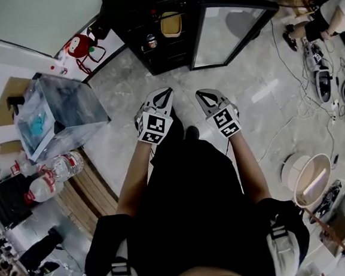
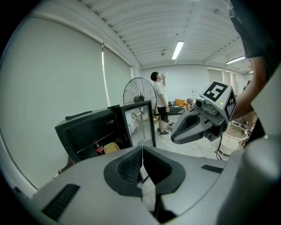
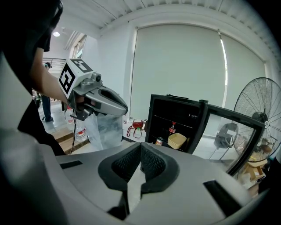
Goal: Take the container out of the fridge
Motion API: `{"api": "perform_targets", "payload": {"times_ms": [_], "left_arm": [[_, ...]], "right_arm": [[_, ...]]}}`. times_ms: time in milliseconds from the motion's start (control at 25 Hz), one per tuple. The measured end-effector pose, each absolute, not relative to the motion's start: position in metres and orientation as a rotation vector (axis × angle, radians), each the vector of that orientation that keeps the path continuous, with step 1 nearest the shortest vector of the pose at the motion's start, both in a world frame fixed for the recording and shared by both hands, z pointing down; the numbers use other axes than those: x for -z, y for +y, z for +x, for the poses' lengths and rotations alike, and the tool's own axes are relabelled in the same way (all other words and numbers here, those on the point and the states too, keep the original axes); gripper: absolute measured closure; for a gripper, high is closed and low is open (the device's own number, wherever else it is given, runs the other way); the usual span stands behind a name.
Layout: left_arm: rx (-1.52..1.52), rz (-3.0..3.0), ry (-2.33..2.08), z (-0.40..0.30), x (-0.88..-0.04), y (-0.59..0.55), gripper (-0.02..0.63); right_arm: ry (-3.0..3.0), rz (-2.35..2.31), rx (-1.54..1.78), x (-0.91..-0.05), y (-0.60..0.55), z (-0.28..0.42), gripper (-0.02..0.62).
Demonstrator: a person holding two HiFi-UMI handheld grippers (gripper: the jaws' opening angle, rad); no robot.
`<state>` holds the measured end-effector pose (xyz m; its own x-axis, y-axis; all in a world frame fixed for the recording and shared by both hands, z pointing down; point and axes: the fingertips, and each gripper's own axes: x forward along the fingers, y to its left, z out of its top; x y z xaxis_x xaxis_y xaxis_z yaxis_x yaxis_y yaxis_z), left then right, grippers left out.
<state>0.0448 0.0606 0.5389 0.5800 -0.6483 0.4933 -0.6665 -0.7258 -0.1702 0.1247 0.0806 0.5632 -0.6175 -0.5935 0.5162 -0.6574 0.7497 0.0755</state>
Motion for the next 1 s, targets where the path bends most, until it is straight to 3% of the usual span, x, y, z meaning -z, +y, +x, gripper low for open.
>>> {"api": "perform_targets", "payload": {"times_ms": [1000], "left_arm": [[-0.811,2.794,-1.058,0.019,-0.543,-0.046,0.583]], "right_arm": [[-2.370,0.943,-0.139,-0.575,-0.029,0.091,0.595]]}}
